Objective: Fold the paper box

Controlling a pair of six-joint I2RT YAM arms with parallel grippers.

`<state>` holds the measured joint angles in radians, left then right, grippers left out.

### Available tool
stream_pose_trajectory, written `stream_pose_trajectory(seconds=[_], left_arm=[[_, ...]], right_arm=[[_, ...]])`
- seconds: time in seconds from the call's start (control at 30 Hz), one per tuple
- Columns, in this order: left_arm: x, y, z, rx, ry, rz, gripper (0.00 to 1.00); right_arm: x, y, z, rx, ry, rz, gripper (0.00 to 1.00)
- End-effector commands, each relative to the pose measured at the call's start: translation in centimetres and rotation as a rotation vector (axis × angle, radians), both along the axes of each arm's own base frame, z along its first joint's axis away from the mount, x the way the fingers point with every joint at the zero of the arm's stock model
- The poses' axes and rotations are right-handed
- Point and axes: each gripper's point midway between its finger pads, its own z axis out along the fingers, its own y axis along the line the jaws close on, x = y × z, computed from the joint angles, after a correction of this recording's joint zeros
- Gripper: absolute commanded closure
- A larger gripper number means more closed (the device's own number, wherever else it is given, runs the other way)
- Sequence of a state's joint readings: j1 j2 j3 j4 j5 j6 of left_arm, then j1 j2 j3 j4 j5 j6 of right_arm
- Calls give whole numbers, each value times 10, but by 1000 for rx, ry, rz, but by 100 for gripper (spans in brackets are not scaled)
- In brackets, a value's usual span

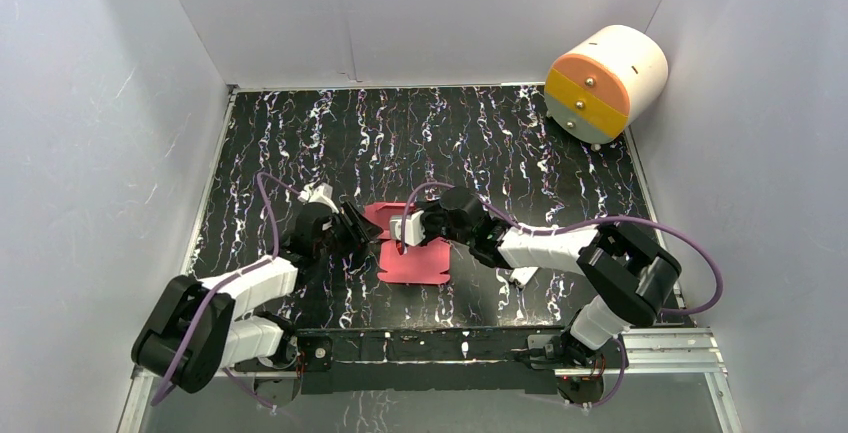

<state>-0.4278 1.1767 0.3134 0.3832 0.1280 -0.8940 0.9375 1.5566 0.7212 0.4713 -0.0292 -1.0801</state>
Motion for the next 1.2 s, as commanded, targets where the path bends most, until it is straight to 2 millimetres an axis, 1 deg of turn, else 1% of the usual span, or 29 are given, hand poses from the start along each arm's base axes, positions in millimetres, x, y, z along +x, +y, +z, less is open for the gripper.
stream_pose_trajectory(seconds=[0.0,0.13,0.37,0.53,0.63,0.77,0.9,1.03,1.17], left_arm=[[13,-9,14,-52,-83,-6,47],[15,-13,8,-53,-73,-22,50],[22,-15,-2,-46,-71,-18,55],[21,-19,-8,-57,-55,-29,58],[20,-23,-5,-75,-56,-42,62],[18,-28,0,-93,-68,-49,70],[18,-33,9,-114,-89,-59,76],[18,-36,16,-118,-113,-68,77],[18,-39,13,-111,-109,-85,77]], right_arm=[[-2,7,26,81,-56,16,100],[-3,7,25,87,-55,20,100],[-3,9,27,87,-64,26,100],[-1,10,25,82,-66,25,100],[0,11,23,75,-67,24,100],[0,13,22,75,-66,27,100],[1,14,21,76,-71,29,100],[1,13,17,62,-71,33,100],[-1,13,14,58,-74,41,100]])
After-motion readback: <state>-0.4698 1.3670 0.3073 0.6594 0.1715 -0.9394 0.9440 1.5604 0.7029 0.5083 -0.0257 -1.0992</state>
